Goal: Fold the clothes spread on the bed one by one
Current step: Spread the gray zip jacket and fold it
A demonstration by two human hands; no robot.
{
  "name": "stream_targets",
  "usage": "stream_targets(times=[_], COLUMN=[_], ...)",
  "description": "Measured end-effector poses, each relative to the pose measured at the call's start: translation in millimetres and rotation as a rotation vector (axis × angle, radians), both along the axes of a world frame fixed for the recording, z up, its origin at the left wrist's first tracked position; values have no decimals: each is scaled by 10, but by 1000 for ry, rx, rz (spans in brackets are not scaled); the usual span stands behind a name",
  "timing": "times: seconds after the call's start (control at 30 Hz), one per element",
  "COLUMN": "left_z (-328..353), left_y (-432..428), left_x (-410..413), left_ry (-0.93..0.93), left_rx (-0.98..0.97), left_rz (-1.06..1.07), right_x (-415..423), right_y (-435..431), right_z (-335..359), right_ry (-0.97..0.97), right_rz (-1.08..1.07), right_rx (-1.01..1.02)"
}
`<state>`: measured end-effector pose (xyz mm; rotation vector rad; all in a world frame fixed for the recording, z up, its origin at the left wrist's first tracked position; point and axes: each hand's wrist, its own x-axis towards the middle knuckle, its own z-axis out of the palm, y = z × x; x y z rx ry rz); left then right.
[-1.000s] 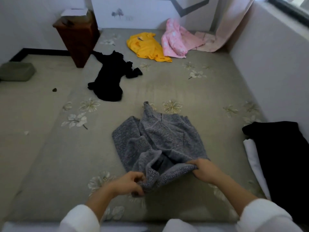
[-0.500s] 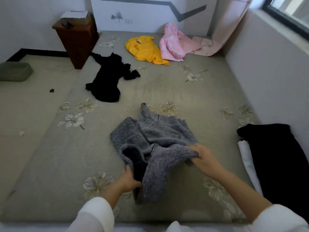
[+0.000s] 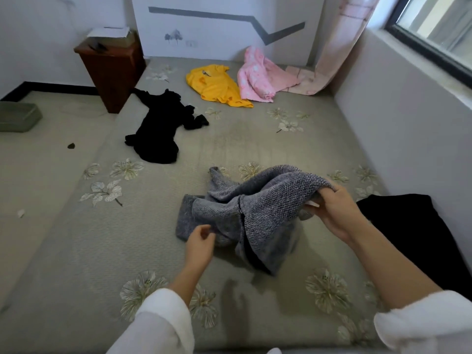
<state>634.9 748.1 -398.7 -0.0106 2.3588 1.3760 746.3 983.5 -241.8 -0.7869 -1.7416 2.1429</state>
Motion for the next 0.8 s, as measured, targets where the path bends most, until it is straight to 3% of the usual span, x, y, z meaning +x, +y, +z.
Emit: stream_targets(times=[0.1,0.2,0.37,0.43,0.57,0.67,0.8], left_z=[-81,-113,-91,-1,322,789,1519], left_y=[88,178,471,564,481,241,5], left_x=[-64,46,236,198,-139,-570,-989], left_ry=[-341,-751,-1076,-1070,-855,-674,-399], left_rx=[74,376,768,887,941,968,826], left_rz=[100,221,307,415,549,465,320], right_x=[-74,-131,-183,-164,-91,-56,-103], right_y=[-25,-42,31,125,378,562,718], right_z=[137,281,498,537,567,486,314], right_ry=[81,179,241,264,310,247,131], right_rz=[-23,-55,-98,-109,-274,-441,-526], right_rx=[-75,-163,-258,-270,-292,-299,-224])
